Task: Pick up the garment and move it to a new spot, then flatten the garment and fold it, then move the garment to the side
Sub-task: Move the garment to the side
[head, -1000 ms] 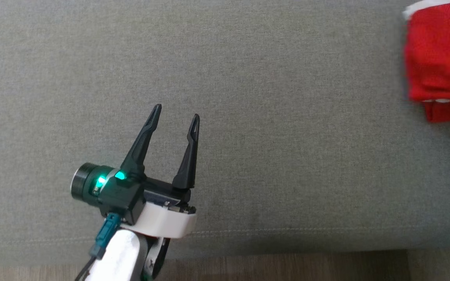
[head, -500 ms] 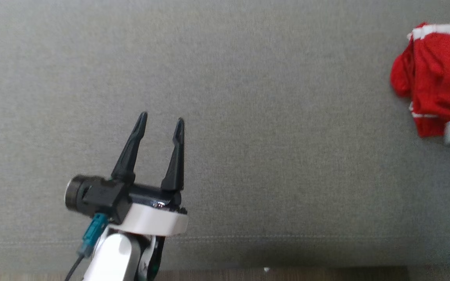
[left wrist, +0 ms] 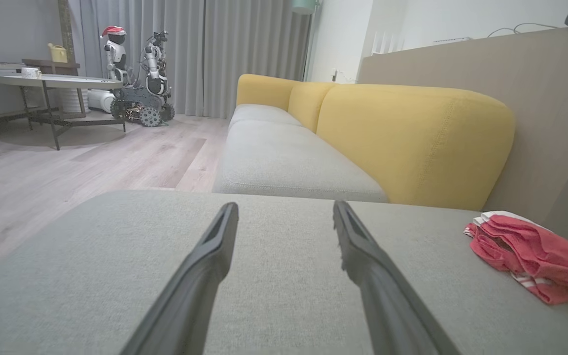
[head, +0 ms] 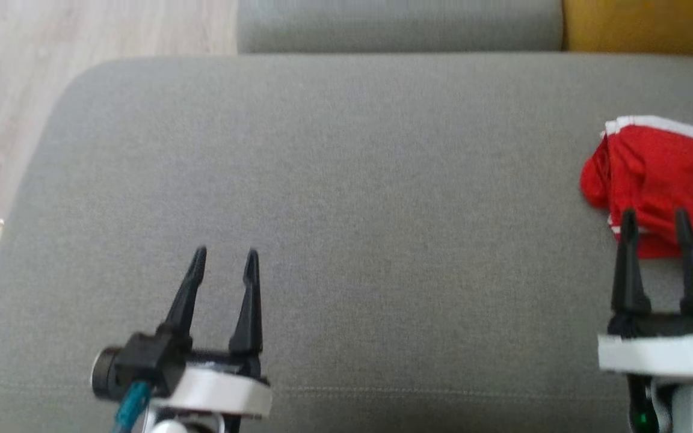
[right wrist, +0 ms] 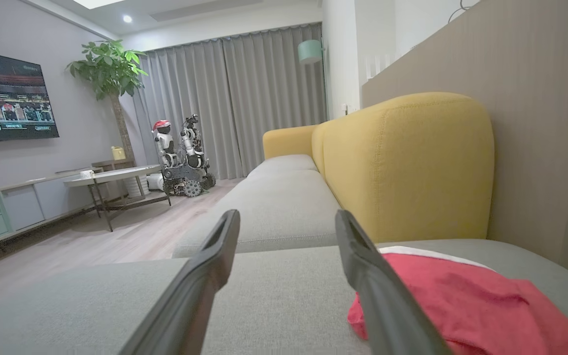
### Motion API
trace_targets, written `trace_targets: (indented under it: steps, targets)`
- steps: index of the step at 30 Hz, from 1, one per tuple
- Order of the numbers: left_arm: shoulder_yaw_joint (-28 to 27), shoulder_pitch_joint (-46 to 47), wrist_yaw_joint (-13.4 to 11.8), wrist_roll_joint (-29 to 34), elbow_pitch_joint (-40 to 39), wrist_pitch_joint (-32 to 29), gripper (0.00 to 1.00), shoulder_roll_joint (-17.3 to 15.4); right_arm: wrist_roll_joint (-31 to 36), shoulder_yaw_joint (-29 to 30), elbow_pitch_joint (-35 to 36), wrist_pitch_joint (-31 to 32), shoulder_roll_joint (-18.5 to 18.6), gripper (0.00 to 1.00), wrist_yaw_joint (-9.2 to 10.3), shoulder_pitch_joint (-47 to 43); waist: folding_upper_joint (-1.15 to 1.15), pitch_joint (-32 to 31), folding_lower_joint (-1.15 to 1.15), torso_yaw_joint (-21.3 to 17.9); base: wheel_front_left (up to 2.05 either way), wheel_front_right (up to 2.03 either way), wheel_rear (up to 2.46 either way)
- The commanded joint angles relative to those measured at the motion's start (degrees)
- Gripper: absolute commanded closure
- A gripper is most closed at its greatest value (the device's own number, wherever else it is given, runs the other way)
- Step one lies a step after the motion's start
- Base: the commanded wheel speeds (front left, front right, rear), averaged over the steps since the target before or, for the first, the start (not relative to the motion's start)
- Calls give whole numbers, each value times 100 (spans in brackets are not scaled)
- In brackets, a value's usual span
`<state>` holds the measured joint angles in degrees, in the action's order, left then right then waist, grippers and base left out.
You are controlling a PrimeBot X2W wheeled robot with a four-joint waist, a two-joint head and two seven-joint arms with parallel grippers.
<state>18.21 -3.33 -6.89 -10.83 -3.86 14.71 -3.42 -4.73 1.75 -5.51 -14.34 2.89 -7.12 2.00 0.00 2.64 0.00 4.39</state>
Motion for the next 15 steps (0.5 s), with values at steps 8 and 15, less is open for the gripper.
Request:
trace_targets:
  steps: [8,15]
  targets:
    - [-389,-327,119,382,-496,29,0,-58,-320,-180,639,-64,0,0,-36,-850,0,-361,0,65,0,0,0]
    - [-472,-440,232,522,-524,29,0,-36,-237,-450,492,-65,-1,0,-36,-1017,0,-412,0,37,0,0,0]
